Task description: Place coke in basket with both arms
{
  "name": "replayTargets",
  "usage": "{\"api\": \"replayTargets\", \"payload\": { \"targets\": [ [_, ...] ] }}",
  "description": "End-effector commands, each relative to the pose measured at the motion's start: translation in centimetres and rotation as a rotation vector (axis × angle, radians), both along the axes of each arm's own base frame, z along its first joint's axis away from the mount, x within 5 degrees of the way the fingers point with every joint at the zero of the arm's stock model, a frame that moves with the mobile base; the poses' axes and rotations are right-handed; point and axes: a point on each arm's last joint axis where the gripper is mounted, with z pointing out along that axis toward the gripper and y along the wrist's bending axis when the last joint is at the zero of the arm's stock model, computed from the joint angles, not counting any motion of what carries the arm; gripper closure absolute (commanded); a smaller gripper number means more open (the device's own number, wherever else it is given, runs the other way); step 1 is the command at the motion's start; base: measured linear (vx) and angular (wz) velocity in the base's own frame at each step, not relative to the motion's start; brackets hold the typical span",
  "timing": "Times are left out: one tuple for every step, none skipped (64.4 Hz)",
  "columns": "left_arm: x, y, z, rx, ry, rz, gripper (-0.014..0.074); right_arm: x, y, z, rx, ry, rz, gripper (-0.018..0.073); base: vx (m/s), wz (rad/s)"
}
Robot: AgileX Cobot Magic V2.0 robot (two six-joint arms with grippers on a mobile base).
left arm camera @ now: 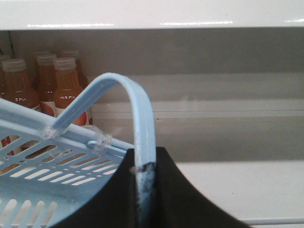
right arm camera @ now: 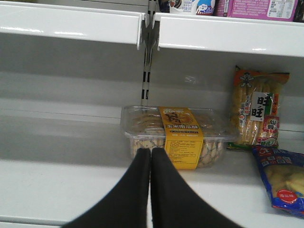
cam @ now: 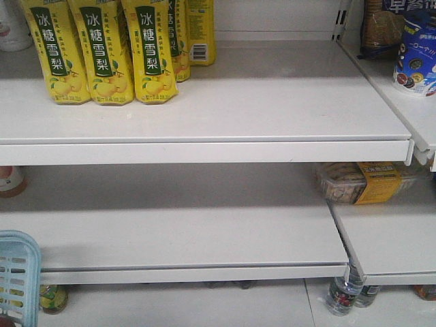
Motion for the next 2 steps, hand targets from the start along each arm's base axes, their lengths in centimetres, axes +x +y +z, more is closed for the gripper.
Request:
{"api": "replayTargets", "payload": {
  "targets": [
    [-0.21, -0.01, 1.74, 0.036, -0.187, 0.001, 0.0603, -0.08, 0.06, 0.39, -0.011, -0.081, 0.007, 0.0568, 0.00, 0.00],
    [-0.21, -0.01, 1.74, 0.036, -0.187, 0.001, 0.0603, -0.08, 0.06, 0.39, -0.011, -0.081, 0.007, 0.0568, 0.00, 0.00]
  ]
}}
